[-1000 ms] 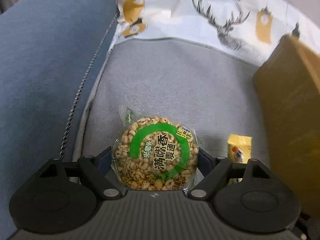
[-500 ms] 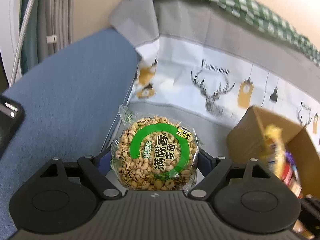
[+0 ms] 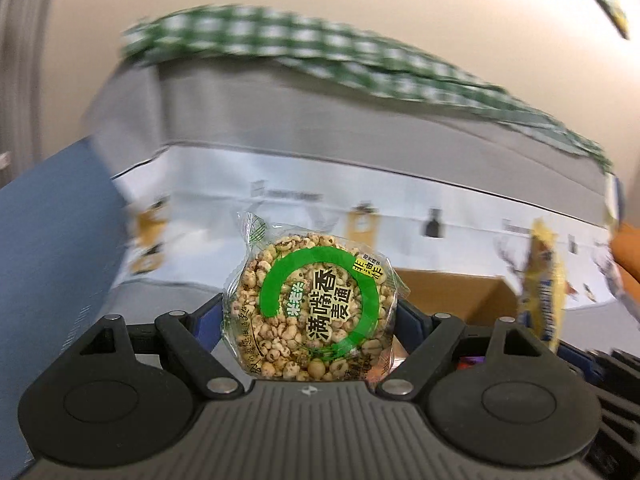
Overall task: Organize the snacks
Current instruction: 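Carry the yellow bar and rice cake over the box with both grippers, then open both grippers to drop the yellow bar and rice cake into the box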
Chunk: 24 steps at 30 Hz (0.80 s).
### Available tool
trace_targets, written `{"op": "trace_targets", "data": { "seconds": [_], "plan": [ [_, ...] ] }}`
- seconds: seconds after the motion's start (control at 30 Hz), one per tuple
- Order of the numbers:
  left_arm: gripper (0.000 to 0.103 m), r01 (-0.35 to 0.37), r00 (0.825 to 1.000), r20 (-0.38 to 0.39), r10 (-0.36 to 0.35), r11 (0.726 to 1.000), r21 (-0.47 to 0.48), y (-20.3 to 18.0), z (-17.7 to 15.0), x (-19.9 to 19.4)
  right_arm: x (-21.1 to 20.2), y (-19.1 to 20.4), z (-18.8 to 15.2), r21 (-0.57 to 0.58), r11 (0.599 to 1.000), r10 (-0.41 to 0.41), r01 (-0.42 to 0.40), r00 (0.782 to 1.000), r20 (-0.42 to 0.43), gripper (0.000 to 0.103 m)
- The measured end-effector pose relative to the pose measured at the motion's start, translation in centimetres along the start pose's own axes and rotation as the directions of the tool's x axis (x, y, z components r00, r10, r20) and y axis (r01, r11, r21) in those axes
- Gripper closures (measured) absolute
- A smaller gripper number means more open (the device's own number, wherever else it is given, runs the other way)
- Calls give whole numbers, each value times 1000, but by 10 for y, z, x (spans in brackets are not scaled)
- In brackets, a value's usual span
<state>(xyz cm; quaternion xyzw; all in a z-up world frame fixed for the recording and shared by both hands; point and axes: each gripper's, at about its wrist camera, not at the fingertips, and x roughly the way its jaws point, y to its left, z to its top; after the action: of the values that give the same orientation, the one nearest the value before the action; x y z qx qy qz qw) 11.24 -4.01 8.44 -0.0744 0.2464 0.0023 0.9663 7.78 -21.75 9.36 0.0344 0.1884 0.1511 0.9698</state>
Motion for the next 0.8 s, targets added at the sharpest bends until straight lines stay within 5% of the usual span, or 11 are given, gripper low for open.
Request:
{"op": "trace_targets", "data": {
  "seconds": [0.2,0.37,0.47,0.5,0.53,0.6,0.8],
  "plan": [
    [16,111,991,66,-119,986,123,-59,-6,8,3,-57,-4,62,986,-151,154,987,-46,79],
    [15,179,974,109,-199,970,167,-86,-9,9,5,-81,-14,88,975,-200,205,978,-63,79],
    [2,254,957,96,-273,952,169,-90,-10,10,4,-86,-18,82,977,-191,196,979,-72,77],
    [1,261,953,109,-281,950,169,-91,-11,7,7,-86,-20,73,979,-183,189,979,-88,62],
    [1,261,950,126,-285,949,175,-91,-12,4,8,-85,-20,66,980,-182,189,978,-101,32],
    [1,264,946,145,-291,948,178,-88,-12,0,10,-84,-22,60,972,-220,228,969,-116,10],
    [0,160,956,221,-194,973,166,-68,-19,-18,4,-90,-23,110,967,-218,230,970,-106,3]
  ]
}}
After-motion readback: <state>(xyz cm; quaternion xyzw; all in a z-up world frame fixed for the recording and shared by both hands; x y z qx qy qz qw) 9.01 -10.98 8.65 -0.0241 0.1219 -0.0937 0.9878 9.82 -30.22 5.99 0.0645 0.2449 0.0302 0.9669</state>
